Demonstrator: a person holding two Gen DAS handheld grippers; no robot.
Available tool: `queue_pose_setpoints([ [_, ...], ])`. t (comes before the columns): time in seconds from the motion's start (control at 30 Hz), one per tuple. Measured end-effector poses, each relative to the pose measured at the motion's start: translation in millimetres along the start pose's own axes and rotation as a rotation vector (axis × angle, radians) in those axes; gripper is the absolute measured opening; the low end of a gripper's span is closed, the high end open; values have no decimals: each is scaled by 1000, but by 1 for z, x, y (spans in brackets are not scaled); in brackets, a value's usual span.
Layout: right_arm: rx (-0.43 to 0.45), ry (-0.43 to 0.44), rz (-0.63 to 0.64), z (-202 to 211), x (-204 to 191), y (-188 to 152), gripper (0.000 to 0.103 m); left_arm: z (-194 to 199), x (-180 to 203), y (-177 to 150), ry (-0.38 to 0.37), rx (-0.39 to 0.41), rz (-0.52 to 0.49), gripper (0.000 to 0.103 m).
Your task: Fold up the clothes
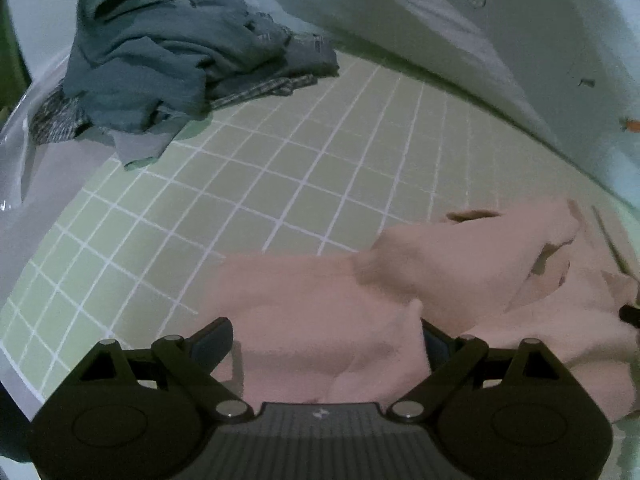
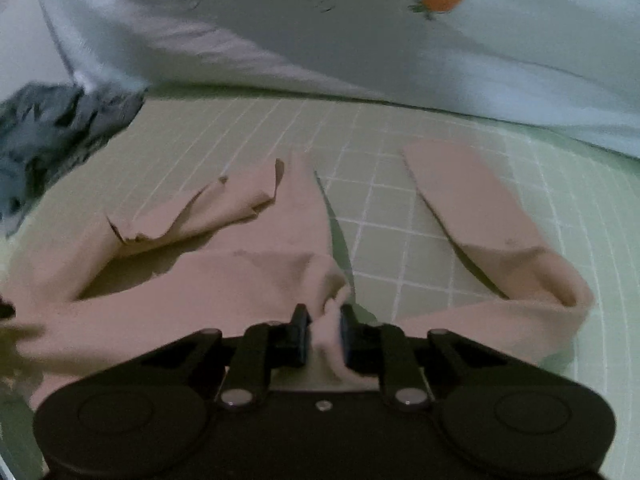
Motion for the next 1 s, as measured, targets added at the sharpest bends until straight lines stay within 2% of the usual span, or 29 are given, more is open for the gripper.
queue_pose_setpoints([
  [0.2,23,-27,0,12,-2,-9,17,10,-1,-14,-17,9,-5,94],
  [0.3,23,-35,9,15,-3,-12,18,12,-2,-14,-38,17,2,88],
  [0.47,34,-48,9,20,-1,-11,26,26,-11,-11,-82,63,45,87],
  [0.53,36,-60,-6,21,2,-11,36,30,-17,-9,-89,85,95,88],
  [0.77,36,-76,-62,23,10,-16,39,37,-32,-2,-86,121,167,88],
  [0.87,36,-71,-77,24,12,-18,40,41,-40,-4,-113,135,195,88],
  [0.93,36,-73,-77,23,13,-18,43,40,-42,-6,-131,128,193,87],
  [1.0,35,-79,-79,21,13,-18,48,38,-39,-9,-126,101,150,87],
])
Point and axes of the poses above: each gripper's, at about its wrist camera, not at the fingertips, and z roughly against the way its jaws point, x to its right, y to its top, the point moved 1 cm from there along -z, roughly the way its jaws point
